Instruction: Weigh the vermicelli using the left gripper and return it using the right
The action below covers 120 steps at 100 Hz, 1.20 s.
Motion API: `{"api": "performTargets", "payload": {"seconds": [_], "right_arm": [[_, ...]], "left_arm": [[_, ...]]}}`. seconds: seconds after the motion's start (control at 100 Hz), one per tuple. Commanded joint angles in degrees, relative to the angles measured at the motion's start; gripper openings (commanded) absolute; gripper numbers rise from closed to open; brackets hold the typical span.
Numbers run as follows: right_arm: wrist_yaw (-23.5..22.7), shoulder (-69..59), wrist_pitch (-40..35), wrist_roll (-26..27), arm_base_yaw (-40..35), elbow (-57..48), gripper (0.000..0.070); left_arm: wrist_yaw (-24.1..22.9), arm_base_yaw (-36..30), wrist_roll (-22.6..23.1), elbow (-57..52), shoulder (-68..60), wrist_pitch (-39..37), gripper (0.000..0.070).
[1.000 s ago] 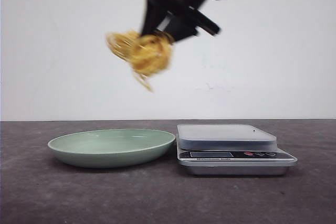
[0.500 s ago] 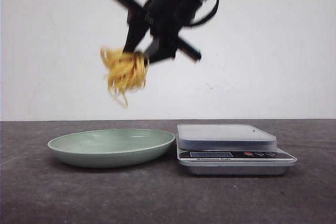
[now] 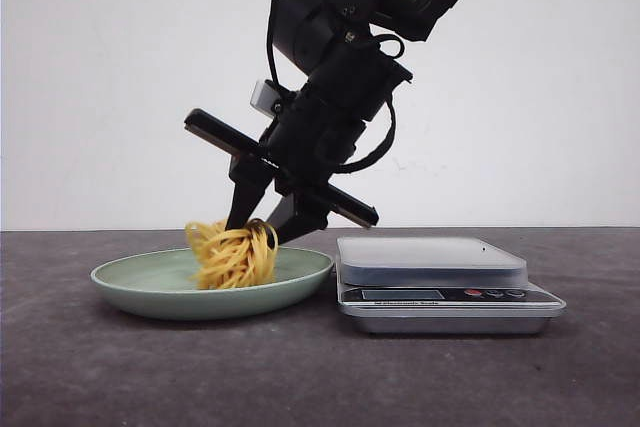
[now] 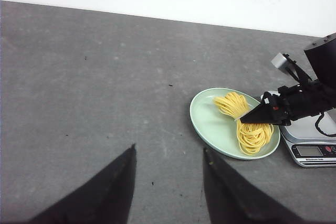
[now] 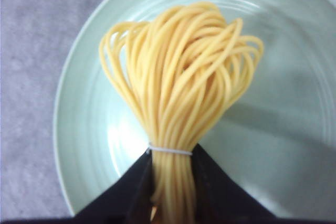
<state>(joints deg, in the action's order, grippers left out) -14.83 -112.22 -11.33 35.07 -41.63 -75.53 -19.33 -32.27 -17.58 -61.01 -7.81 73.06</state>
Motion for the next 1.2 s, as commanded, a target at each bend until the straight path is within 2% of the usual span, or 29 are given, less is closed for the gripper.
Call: {"api": "performTargets", "payload": {"seconds": [0.0, 0.04, 0.08, 0.13, 0.33, 0.52, 0.69, 0.88, 1.03, 1.19], "right_arm": [[-0.17, -0.61, 1.16, 0.26, -0.61, -1.42, 0.0099], [-0.17, -0.59, 1.6, 0.26, -0.61, -1.42, 0.0218], [-0.2, -0.59, 1.92, 0.17, -0.59, -1.42, 0.0296], [-0.28, -0.5, 2.19, -0.22, -0.55, -1.42, 0.0349], [0.61, 1.84, 2.25, -3.3, -0.55, -1.44, 0.0349], [5.11, 10.19, -2.08, -10.16, 0.15, -1.44, 0.0349], [12.46, 22.12, -10.4, -18.73, 0.68, -1.44, 0.0349], [19.32, 36.39, -20.17, -25.16, 0.35, -1.44, 0.0348], [23.54, 47.47, -28.81, -26.86, -0.66, -1.44, 0.0348], [31.54, 58.73, -38.6, -27.61, -2.51, -1.4, 0.0348]], "left_arm": [[-0.15, -0.2, 0.02, -0.85, -0.31, -0.61, 0.0243], [-0.15, -0.2, 0.02, -0.85, -0.31, -0.61, 0.0243], [-0.15, -0.2, 0.02, -0.85, -0.31, -0.57, 0.0243], [-0.15, -0.2, 0.04, -0.85, -0.31, -0.48, 0.0243], [-0.15, -0.2, 0.04, -0.85, -0.31, -0.37, 0.0243], [-0.15, -0.2, 0.04, -0.85, -0.31, -0.74, 0.0243], [-0.15, -0.2, 0.17, -0.85, -0.31, -1.05, 0.0243], [-0.17, -0.2, 0.17, -0.74, -0.31, -3.06, 0.0243], [-0.15, -0.2, 0.2, -0.68, -0.31, -4.55, 0.0243], [-0.17, -0.22, 0.22, 0.15, -0.31, -4.55, 0.0243]]}}
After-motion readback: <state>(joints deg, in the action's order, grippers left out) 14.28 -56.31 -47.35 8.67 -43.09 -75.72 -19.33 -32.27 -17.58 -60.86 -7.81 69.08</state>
